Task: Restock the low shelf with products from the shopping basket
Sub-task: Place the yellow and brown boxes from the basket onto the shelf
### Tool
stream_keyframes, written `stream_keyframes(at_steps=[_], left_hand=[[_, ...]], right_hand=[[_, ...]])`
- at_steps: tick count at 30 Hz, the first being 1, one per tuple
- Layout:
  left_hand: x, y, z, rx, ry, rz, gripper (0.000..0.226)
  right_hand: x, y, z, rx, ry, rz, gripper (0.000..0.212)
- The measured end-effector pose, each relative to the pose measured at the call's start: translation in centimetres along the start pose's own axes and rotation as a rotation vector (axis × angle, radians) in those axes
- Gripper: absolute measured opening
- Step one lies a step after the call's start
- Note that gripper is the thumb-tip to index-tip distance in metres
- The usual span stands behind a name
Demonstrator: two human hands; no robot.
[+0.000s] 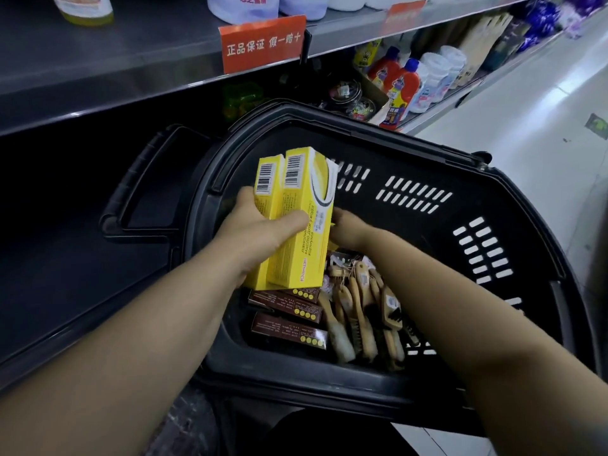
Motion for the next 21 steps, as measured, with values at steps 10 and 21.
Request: stream_keyframes(at_steps=[10,21], left_hand=[[0.0,0.0,-0.6,-0.009,0.059,-0.128,0.056],[-0.2,0.4,-1.7,-0.004,0.022,-0.073,0.07]], right_hand=[[-1.9,4.4,-3.7,-0.206,-0.081,0.572,0.047],[-0.1,-7.9,9.4,-0.097,0.177,-0.642,0.041]])
Point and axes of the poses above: each hand's wrist, its own z-axis away from the middle knuckle, its own y-axis out of the palm, x = y × z, the point moved 6 cm from there along -z, towards the middle knuckle, and after that the axes turned 7 degrees about -x, right-handed, at the moved point
